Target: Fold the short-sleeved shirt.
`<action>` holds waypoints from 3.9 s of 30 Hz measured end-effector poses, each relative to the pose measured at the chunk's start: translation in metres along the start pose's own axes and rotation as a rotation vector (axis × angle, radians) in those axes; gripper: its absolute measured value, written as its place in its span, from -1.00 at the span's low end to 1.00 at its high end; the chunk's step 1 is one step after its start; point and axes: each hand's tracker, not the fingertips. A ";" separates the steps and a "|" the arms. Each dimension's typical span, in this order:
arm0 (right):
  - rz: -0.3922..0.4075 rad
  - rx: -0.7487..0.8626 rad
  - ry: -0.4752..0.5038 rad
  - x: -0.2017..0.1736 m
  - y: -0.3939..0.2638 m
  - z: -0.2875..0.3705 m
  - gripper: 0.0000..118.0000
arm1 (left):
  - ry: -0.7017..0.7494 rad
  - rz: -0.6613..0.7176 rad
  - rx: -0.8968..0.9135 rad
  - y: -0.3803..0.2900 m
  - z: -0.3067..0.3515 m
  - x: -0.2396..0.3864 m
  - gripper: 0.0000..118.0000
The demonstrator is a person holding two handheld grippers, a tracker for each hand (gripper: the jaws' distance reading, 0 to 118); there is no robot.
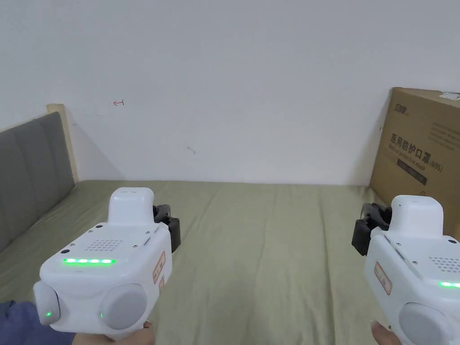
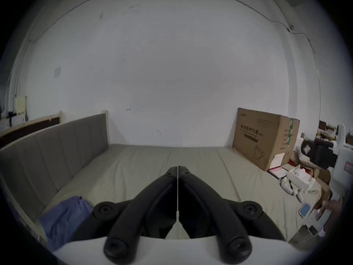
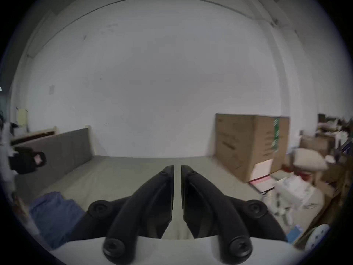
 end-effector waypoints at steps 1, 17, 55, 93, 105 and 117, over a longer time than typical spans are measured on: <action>-0.039 -0.013 0.072 0.007 -0.001 0.000 -0.85 | -0.002 -0.009 0.007 -0.003 0.000 -0.001 -1.00; -0.059 -0.074 0.188 -0.036 -0.025 -0.015 -1.00 | 0.135 -0.054 -0.029 -0.019 0.023 -0.057 -1.00; 0.044 -0.600 0.429 -0.146 -0.138 -0.063 -1.00 | 0.339 0.210 -0.867 -0.269 -0.081 -0.301 1.00; -0.072 -0.180 0.158 0.032 -0.009 0.035 -1.00 | -0.512 -0.144 -0.284 0.100 -0.032 0.009 -0.99; -0.099 -0.381 0.046 0.081 -0.078 0.021 -1.00 | -0.298 0.198 -1.194 -0.179 -0.188 0.073 -0.06; -0.157 -0.358 0.100 0.062 -0.064 0.006 -1.00 | -0.331 0.169 -0.695 -0.040 -0.121 0.006 0.81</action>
